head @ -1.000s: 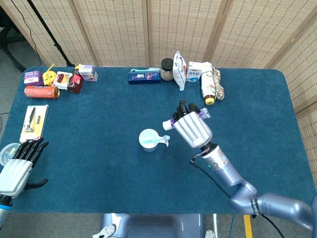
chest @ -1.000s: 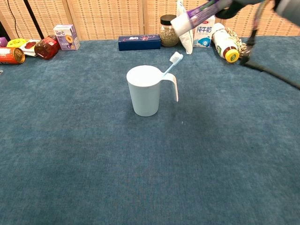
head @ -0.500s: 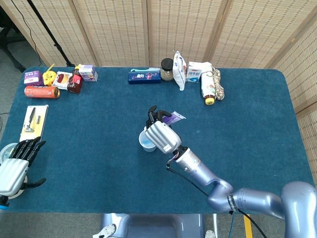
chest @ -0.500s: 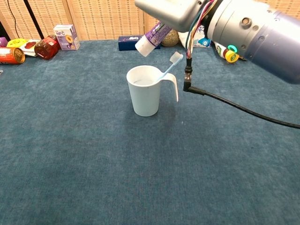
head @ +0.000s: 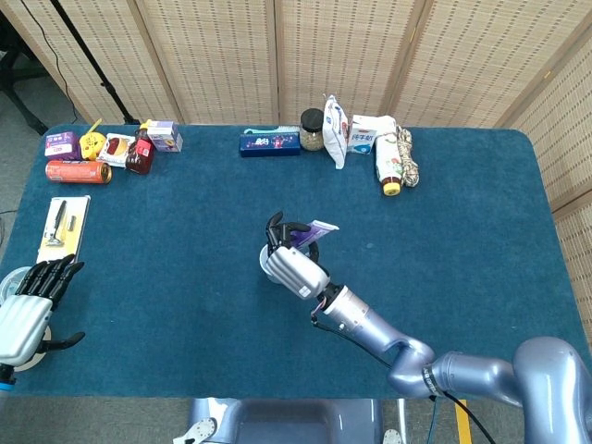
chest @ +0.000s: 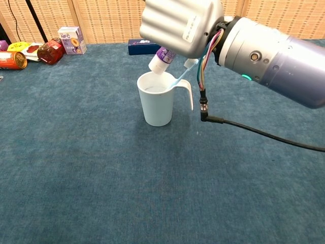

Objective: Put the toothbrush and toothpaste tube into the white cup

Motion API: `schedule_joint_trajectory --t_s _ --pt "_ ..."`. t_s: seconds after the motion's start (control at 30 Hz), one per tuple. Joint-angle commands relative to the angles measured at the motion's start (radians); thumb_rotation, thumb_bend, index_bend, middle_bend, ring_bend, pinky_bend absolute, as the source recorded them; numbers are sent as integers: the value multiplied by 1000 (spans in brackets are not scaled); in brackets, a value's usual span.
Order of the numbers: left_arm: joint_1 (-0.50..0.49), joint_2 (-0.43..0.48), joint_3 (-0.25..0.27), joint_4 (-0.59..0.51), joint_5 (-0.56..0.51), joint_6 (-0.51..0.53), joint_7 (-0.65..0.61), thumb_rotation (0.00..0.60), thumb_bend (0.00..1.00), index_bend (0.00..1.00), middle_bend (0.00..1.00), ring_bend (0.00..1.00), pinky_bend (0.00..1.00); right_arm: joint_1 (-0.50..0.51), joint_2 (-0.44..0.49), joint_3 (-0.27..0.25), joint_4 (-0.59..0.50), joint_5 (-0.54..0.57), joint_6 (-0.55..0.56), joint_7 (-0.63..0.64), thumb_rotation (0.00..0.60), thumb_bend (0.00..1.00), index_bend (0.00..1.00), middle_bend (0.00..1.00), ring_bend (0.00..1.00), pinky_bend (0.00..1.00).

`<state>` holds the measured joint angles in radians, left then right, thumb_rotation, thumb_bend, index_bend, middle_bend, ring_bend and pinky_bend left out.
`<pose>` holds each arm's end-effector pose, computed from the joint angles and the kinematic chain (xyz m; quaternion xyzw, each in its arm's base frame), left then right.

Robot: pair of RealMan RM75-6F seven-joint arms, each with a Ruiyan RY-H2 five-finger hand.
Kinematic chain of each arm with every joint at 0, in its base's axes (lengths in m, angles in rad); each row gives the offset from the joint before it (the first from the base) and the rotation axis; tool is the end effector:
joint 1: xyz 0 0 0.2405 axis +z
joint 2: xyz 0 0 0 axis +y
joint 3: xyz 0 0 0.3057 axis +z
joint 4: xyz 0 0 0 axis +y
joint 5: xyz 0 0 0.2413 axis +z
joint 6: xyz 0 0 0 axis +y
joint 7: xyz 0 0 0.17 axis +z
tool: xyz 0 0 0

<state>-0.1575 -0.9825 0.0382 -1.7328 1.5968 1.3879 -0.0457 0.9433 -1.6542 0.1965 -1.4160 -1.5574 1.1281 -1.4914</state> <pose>-0.3372 0.2123 0.1553 -0.6628 -0.4054 -0.3720 0.5079 -0.0240 -0.3928 -0.0623 0.7145 0.3328 0.2663 0.5548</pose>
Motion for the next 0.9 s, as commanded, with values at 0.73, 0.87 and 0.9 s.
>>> schedule_joint_trajectory --t_s 0.73,0.87,0.9 --pt "2 5 1 2 4 4 -12 600 65 0 0 0 0 5 -67 -60 87 -72 -36 -145 600 532 590 495 341 623" --pt "2 4 0 2 1 3 -12 600 64 0 0 0 0 8 -69 -64 85 -93 -36 -140 600 533 374 413 281 622" --pt "2 4 0 2 1 3 -12 600 64 0 0 0 0 8 -69 -64 80 -95 -38 -142 600 534 354 400 269 617"
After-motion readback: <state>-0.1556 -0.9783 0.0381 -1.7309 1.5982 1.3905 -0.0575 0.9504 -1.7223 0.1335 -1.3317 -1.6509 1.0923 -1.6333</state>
